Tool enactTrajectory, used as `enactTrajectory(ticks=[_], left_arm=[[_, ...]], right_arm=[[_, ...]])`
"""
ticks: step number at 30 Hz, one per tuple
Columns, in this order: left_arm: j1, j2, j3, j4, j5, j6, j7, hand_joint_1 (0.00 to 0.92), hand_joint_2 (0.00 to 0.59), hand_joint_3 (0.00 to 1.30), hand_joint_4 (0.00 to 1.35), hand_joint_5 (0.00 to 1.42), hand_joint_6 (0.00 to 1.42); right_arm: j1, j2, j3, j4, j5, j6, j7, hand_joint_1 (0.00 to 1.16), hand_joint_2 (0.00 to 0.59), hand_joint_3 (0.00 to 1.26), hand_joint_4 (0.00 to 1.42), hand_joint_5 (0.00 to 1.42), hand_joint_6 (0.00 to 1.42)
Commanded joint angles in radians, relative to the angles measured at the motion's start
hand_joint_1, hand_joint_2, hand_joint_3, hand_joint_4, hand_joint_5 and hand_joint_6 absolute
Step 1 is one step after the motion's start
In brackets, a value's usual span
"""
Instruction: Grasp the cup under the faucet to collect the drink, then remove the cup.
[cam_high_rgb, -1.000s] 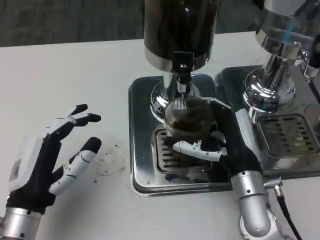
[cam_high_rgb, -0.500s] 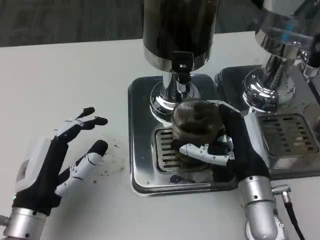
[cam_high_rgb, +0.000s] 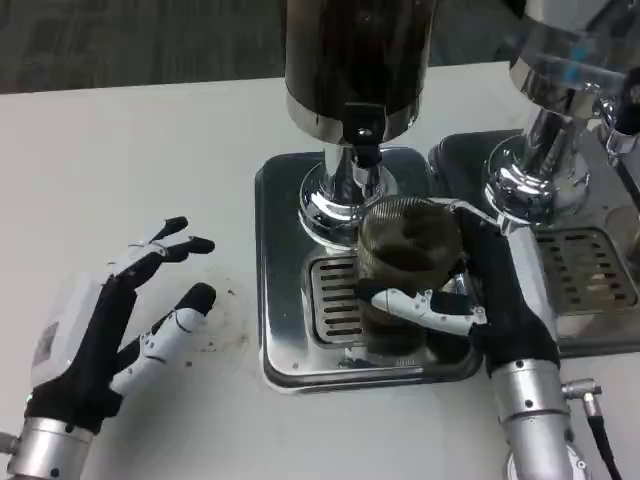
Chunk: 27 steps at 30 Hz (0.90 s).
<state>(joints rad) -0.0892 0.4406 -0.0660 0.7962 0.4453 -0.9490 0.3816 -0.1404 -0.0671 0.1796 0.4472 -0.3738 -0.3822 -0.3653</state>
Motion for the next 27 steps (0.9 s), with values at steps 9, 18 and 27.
enactTrajectory(ticks=[9,18,27], left_arm=[[0.014,0.069,-0.054,-0.106,0.154,0.067,0.014,0.000,0.165,0.24,0.00,0.17,0.01],[0.068,0.114,-0.061,-0.219,0.148,0.121,-0.054,0.000,0.164,0.14,0.00,0.05,0.00],[0.190,0.170,-0.054,-0.420,0.160,0.226,-0.161,0.000,0.120,0.00,0.00,0.00,0.00]], right_arm=[[0.116,-0.012,-0.010,-0.250,-0.020,0.069,0.041,1.05,0.081,0.81,0.84,0.81,0.89],[0.211,-0.029,-0.010,-0.438,-0.019,0.135,0.141,1.04,0.078,0.81,0.85,0.82,0.90],[0.306,-0.064,-0.003,-0.587,-0.018,0.155,0.232,1.04,0.078,0.81,0.85,0.83,0.92]])
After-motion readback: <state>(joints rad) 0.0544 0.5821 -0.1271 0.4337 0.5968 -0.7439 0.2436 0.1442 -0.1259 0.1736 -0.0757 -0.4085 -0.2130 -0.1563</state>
